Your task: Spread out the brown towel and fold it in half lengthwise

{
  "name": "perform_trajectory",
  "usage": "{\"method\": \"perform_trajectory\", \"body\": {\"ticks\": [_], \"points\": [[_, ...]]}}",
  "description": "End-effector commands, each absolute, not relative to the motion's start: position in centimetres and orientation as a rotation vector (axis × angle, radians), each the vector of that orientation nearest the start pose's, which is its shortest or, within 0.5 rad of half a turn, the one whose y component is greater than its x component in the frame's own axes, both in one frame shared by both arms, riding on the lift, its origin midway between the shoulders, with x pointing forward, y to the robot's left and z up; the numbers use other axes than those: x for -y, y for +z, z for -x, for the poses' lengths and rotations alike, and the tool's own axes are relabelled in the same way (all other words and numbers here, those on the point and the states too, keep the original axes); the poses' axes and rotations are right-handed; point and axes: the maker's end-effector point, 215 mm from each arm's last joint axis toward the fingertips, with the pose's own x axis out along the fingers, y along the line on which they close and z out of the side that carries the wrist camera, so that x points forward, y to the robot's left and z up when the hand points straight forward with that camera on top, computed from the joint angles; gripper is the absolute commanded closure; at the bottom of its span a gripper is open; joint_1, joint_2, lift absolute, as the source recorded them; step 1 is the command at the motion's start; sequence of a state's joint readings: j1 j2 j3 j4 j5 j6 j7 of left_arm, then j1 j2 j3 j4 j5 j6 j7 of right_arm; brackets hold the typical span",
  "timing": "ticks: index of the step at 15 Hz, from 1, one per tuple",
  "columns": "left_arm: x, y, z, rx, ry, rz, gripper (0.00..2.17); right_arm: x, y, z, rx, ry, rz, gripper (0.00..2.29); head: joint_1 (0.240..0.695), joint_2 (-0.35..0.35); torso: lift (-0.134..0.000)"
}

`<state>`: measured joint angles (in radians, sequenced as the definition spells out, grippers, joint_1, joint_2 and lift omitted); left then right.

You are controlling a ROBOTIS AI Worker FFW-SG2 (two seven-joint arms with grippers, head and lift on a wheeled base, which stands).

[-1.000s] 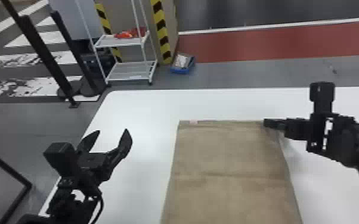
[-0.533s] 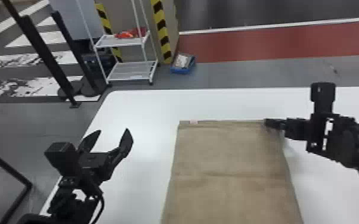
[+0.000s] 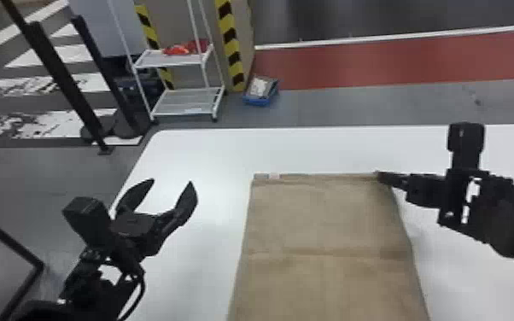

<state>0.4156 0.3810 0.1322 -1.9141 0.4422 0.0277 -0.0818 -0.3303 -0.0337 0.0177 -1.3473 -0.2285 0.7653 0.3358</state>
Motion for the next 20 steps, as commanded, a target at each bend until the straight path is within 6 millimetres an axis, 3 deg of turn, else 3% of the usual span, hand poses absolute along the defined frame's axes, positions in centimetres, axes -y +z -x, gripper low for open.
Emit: {"method": "perform_trajectory", "body": {"ticks": [1,3,6,9,11,14,20], "points": [[-32.5,-32.7,-48.2,-0.052,-0.184,0.034,0.12,12.2,-44.0,-59.9,-0.613,0.429,-0.293,1.15,0.695,0.209,-0.123],[-30.6,-33.9,-48.6,-0.134,-0.292,0.044,0.13,12.1,-43.9,-58.0,-0.618,0.434,-0.292,1.15,0.695,0.200,-0.123],[-25.6,-36.9,-49.5,-0.313,-0.489,0.096,0.15,12.6,-43.3,-55.8,-0.603,0.427,-0.279,1.15,0.695,0.169,-0.123],[-22.2,-37.4,-52.9,-0.339,-0.561,0.068,0.21,13.0,-44.1,-53.9,-0.632,0.415,-0.278,1.15,0.695,0.126,-0.123],[-19.6,-39.6,-54.9,-0.411,-0.610,0.067,0.21,12.9,-44.4,-52.7,-0.645,0.418,-0.277,1.15,0.695,0.104,-0.123],[-18.5,-42.0,-57.6,-0.469,-0.625,0.057,0.21,13.2,-44.3,-51.1,-0.643,0.408,-0.265,1.15,0.695,0.066,-0.123],[-17.4,-43.1,-60.5,-0.467,-0.632,0.035,0.37,13.8,-45.3,-49.5,-0.666,0.395,-0.265,1.15,0.695,0.043,-0.123]]}}
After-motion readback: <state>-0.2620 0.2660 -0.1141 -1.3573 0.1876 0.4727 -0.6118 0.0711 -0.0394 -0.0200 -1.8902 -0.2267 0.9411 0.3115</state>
